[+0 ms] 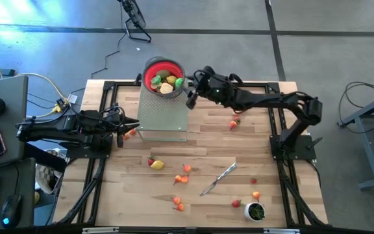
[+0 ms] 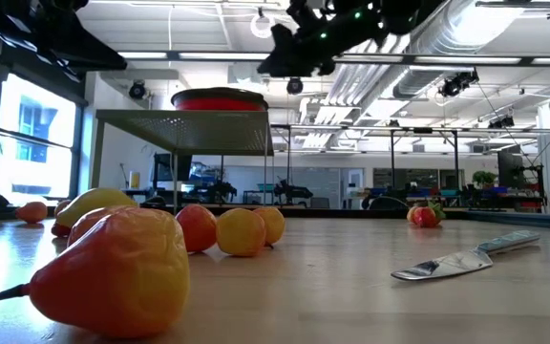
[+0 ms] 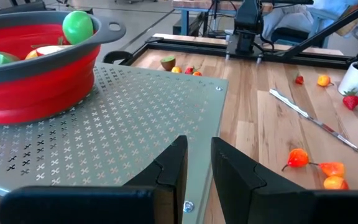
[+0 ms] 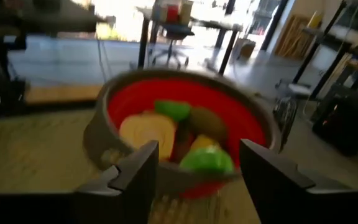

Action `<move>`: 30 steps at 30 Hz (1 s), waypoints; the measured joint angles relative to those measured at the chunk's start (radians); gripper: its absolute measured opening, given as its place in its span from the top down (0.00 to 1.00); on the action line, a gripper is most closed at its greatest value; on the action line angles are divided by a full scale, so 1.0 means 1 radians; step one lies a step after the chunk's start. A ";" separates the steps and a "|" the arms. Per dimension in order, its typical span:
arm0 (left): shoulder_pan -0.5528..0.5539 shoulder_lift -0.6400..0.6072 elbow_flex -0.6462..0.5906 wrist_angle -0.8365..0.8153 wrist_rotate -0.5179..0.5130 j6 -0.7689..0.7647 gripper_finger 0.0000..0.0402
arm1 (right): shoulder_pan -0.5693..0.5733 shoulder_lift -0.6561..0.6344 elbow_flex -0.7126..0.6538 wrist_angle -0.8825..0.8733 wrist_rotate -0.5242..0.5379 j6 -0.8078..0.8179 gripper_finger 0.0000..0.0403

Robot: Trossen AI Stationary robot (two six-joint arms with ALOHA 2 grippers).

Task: Pick & Place Fruit
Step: Put the orange pear into the red strainer on the shelf

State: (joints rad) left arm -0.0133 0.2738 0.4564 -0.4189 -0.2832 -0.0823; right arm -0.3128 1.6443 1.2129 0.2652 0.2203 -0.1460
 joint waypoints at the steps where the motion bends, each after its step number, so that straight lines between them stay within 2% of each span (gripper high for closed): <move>1: 0.000 0.000 0.000 -0.004 0.000 0.000 0.83 | 0.007 -0.019 0.000 -0.064 0.000 0.004 0.49; 7: 0.000 0.000 0.000 -0.004 0.000 0.027 0.83 | 0.029 -0.145 0.000 -0.400 0.006 0.089 0.60; 11: 0.000 0.000 0.000 -0.004 0.000 0.034 0.83 | 0.030 -0.208 0.000 -0.546 0.016 0.165 0.68; 15: 0.000 0.000 0.000 -0.003 0.000 0.034 0.83 | 0.031 -0.242 0.000 -0.623 0.045 0.242 0.78; 23: 0.000 0.000 0.000 -0.003 0.000 0.034 0.83 | 0.031 -0.243 -0.074 -0.733 0.214 0.434 0.96; 30: 0.000 0.000 0.000 -0.003 0.000 0.085 0.83 | 0.050 -0.285 -0.213 -0.733 0.228 0.641 0.99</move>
State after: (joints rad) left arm -0.0133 0.2737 0.4564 -0.4217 -0.2829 0.0024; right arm -0.2632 1.3592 0.9997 -0.4675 0.4485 0.4954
